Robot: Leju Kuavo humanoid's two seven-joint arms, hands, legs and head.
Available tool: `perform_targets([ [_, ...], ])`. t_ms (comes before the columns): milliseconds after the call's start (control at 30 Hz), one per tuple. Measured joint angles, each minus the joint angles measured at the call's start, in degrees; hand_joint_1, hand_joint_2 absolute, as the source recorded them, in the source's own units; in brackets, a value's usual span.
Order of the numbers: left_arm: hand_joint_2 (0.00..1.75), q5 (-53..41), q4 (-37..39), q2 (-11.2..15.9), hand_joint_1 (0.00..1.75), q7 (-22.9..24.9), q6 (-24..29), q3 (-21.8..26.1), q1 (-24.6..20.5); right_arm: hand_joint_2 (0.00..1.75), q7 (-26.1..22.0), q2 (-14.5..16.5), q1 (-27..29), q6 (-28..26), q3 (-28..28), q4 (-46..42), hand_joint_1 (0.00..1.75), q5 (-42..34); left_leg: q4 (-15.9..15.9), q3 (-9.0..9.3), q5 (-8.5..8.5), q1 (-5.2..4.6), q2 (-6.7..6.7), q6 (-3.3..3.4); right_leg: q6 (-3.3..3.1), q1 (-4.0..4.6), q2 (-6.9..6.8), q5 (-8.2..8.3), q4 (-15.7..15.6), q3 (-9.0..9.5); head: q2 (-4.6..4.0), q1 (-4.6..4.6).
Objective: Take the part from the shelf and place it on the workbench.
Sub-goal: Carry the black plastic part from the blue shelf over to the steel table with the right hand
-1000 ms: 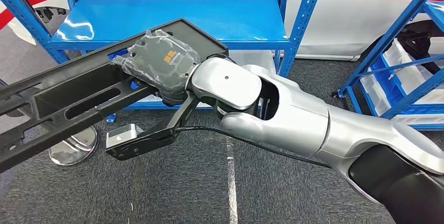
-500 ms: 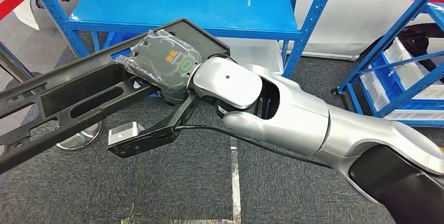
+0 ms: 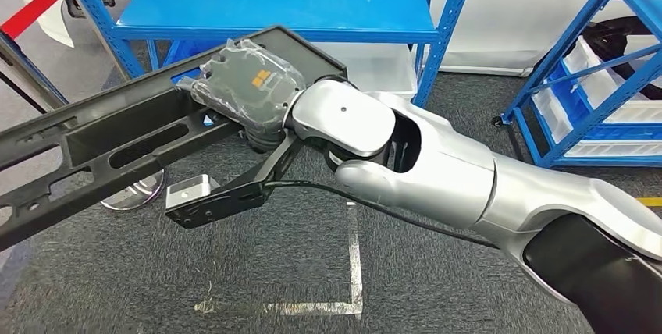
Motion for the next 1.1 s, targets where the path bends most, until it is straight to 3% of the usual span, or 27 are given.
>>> perform_targets([
  [33,1.75,-0.04,0.0,0.11,0.0,0.03,0.01,0.0,-0.02,1.75,-0.01,0.0,0.02,-0.01,0.01,0.07,1.75,0.02,3.31,-0.22,-1.1,0.23,0.01,-0.45,0.41,-0.19,0.0,0.59,0.29,-1.06,0.0,-0.03],
  [67,1.75,-0.07,0.0,0.17,0.0,0.03,0.01,0.0,-0.05,1.75,-0.01,0.0,0.05,-0.01,0.02,0.16,1.75,0.03,5.49,0.04,-0.6,0.51,0.03,-0.94,0.81,-0.43,-0.02,1.14,0.74,-2.23,0.0,-0.04],
  [100,1.75,-0.1,0.0,0.21,0.0,0.03,0.01,0.0,-0.07,1.75,-0.04,0.0,0.06,-0.01,0.03,0.26,1.75,0.04,6.22,1.02,1.03,0.82,0.04,-1.48,1.24,-0.76,-0.04,1.66,1.39,-3.6,0.0,-0.02],
  [133,1.75,-0.11,0.0,0.2,0.0,0.01,-0.01,0.0,-0.1,1.75,-0.08,0.0,0.06,-0.01,0.04,0.35,1.75,0.05,5.25,2.87,2.7,1.21,0.05,-2.09,1.71,-1.1,-0.05,2.12,2.28,-5.05,0.0,-0.06],
  [167,1.75,-0.11,0.01,0.16,0.0,-0.02,-0.03,0.0,-0.21,1.75,-0.13,0.06,0.05,-0.01,0.04,0.42,1.75,0.05,2.69,5.54,2.9,1.59,0.06,-2.77,2.17,-1.32,-0.04,2.47,3.38,-6.5,0.01,-0.12],
  [200,1.75,-0.11,0.0,0.21,0.0,-0.07,-0.05,0.0,-0.32,1.75,-0.16,0.1,0.0,-0.03,0.04,0.51,1.75,0.05,-1.03,8.52,1.78,1.7,-0.02,-3.0,2.57,-1.45,-0.04,2.72,4.57,-7.82,0.01,-0.15],
  [267,1.75,-0.19,-0.01,0.31,0.0,-0.15,-0.1,0.0,-0.57,1.75,-0.19,0.19,-0.04,-0.06,0.04,0.66,1.75,0.06,-6.11,11.71,-1.37,1.59,-0.13,-2.11,3.18,-1.31,-0.01,3.41,5.97,-9.31,0.01,-0.12],
  [333,1.75,-0.37,-0.02,0.3,0.0,-0.16,-0.15,0.0,-0.52,1.75,-0.27,0.11,0.11,-0.04,0.06,0.89,1.75,0.08,-6.77,11.28,-1.18,1.38,-0.04,-0.36,3.7,-1.27,0.08,4.47,5.9,-9.79,0.01,0.03],
  [367,1.75,-0.45,-0.02,0.23,0.0,-0.14,-0.17,0.0,-0.42,1.75,-0.31,0.04,0.24,0.0,0.1,1.01,1.75,0.09,-6.74,10.8,-0.52,1.39,0.06,0.17,4.0,-1.39,0.22,4.01,6.1,-10.09,0.01,0.13],
  [400,1.75,-0.47,-0.02,0.18,0.0,-0.11,-0.19,0.0,-0.31,1.75,-0.34,-0.03,0.39,0.04,0.15,1.13,1.75,0.09,-6.78,10.22,0.23,1.42,0.2,0.7,4.32,-1.55,0.42,2.36,7.08,-10.52,0.01,0.26],
  [433,1.75,-0.46,-0.02,0.14,0.0,-0.09,-0.19,0.0,-0.24,1.75,-0.34,-0.09,0.5,0.09,0.2,1.22,1.75,0.08,-6.84,9.42,0.99,1.5,0.33,1.11,4.63,-1.69,0.61,-0.38,9.12,-11.1,0.01,0.36],
  [500,1.75,-0.39,-0.02,0.14,0.0,-0.25,-0.19,0.0,-0.21,1.75,-0.32,-0.21,0.61,0.16,0.3,1.33,1.75,0.08,-6.85,7.67,2.42,1.49,0.37,1.56,5.08,-1.84,0.83,-6.54,15.97,-12.26,0.0,0.55],
  [533,1.75,-0.27,-0.02,0.15,0.0,-0.46,-0.19,0.0,-0.21,1.75,-0.27,-0.3,0.66,0.18,0.39,1.38,1.75,0.09,-6.85,6.76,3.07,1.48,0.34,1.6,5.18,-1.87,0.85,-7.91,19.34,-12.51,0.0,0.56],
  [567,1.75,-0.1,-0.02,0.15,0.0,-0.66,-0.19,0.0,-0.21,1.75,-0.21,-0.4,0.75,0.2,0.52,1.43,1.75,0.09,-6.84,5.85,3.71,1.46,0.32,1.58,5.16,-1.87,0.87,-7.69,21.67,-12.29,0.0,0.57],
  [600,1.75,0.1,-0.02,0.15,0.0,-0.79,-0.21,0.0,-0.2,1.75,-0.13,-0.49,0.84,0.2,0.66,1.45,1.75,0.08,-6.84,5.01,4.29,1.44,0.3,1.51,5.02,-1.85,0.9,-6.22,22.37,-11.41,0.0,0.57],
  [667,1.75,0.49,-0.02,0.15,0.0,-0.75,-0.29,0.01,-0.2,1.75,0.04,-0.62,0.93,0.23,0.82,1.47,1.75,0.08,-6.85,3.64,5.5,1.44,0.3,1.23,4.35,-1.7,1.02,-3.42,18.55,-7.11,0.0,0.57],
  [733,1.75,0.66,-0.02,0.13,0.0,-0.61,-0.39,0.02,-0.14,1.75,0.15,-0.72,0.91,0.25,0.83,1.45,1.75,0.09,-7.06,3.03,6.54,1.44,0.3,0.7,3.61,-1.3,1.11,-5.05,10.58,-1.12,0.01,0.54],
  [800,1.75,0.67,-0.02,0.13,0.0,-0.56,-0.49,0.02,-0.1,1.75,0.2,-0.8,0.83,0.27,0.81,1.43,1.75,0.09,-7.71,3.2,7.49,1.52,0.32,-0.11,3.31,-0.82,1.11,-7.02,5.71,1.82,0.01,0.62],
  [867,1.75,0.67,-0.02,0.13,0.0,-0.51,-0.56,0.02,-0.09,1.75,0.21,-0.88,0.8,0.29,0.82,1.43,1.75,0.1,-8.33,3.3,8.08,1.64,0.32,-0.88,3.02,-0.8,1.02,-6.21,4.61,1.8,0.0,0.74],
  [900,1.75,0.67,-0.02,0.13,0.0,-0.49,-0.58,0.02,-0.07,1.75,0.2,-0.9,0.79,0.3,0.83,1.43,1.75,0.1,-7.93,3.01,7.42,1.65,0.31,-1.08,2.72,-0.9,0.96,-5.64,4.24,1.67,0.0,0.74],
  [967,1.75,0.66,-0.02,0.16,0.0,-0.44,-0.59,0.02,-0.02,1.75,0.2,-0.9,0.84,0.36,0.85,1.43,1.75,0.09,-3.85,1.51,3.5,1.58,0.31,-1.11,2.08,-1.03,0.84,-4.62,3.75,1.17,0.0,0.61],
  [1033,1.75,0.59,-0.02,0.23,0.0,-0.35,-0.57,0.02,0.03,1.75,0.27,-0.9,0.94,0.48,0.89,1.43,1.75,0.1,3.24,-0.6,-0.68,1.3,0.29,-1.16,1.62,-0.76,0.82,-4.0,3.85,0.31,0.0,0.56],
  [1100,1.75,0.43,-0.02,0.28,0.0,-0.3,-0.55,0.02,0.07,1.75,0.42,-0.92,1.08,0.55,0.97,1.44,1.75,0.14,6.5,-0.76,-0.92,1.02,0.29,-1.15,1.49,-0.48,0.84,-3.57,4.27,-0.68,0.0,0.58],
])
